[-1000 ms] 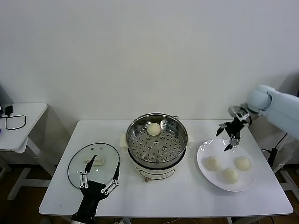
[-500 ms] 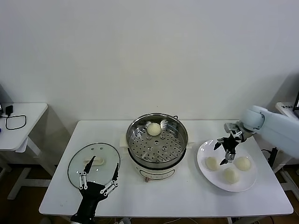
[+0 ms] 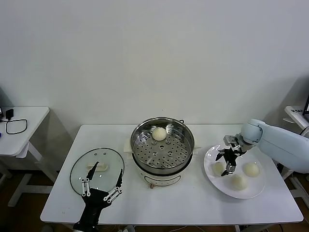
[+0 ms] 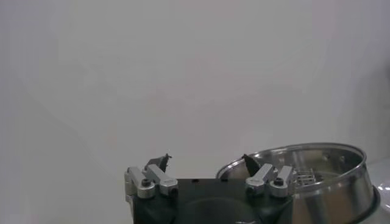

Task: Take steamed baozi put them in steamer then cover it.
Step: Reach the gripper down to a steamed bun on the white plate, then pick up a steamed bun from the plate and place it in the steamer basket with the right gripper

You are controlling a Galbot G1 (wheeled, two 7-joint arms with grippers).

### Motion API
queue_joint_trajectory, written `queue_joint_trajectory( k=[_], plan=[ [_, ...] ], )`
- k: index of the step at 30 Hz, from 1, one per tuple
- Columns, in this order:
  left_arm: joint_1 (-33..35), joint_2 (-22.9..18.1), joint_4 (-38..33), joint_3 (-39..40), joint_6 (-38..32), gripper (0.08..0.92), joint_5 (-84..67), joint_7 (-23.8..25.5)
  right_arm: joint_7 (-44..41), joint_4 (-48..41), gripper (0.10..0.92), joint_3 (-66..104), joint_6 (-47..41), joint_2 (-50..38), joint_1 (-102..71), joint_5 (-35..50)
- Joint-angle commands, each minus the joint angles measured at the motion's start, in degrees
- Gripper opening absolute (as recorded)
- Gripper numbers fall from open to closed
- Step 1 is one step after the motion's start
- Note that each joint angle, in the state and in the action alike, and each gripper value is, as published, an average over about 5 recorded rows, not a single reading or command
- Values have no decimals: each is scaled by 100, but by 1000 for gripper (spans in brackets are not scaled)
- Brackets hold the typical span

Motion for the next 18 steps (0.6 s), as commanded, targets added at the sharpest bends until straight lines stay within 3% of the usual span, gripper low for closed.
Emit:
queue_joint_trajectory(
  k=[1, 9, 18],
  plan=[
    [-6, 0, 10, 0, -7, 823, -13, -5, 87, 9, 770, 65, 13, 16, -118, -181],
    [-59, 18, -4, 45, 21, 823, -19, -5, -69, 340, 704, -26, 36, -136, 515, -188],
    [-133, 119, -40, 91, 28, 823, -44, -10, -1165, 721, 673, -926, -33, 284, 2787, 233]
  ],
)
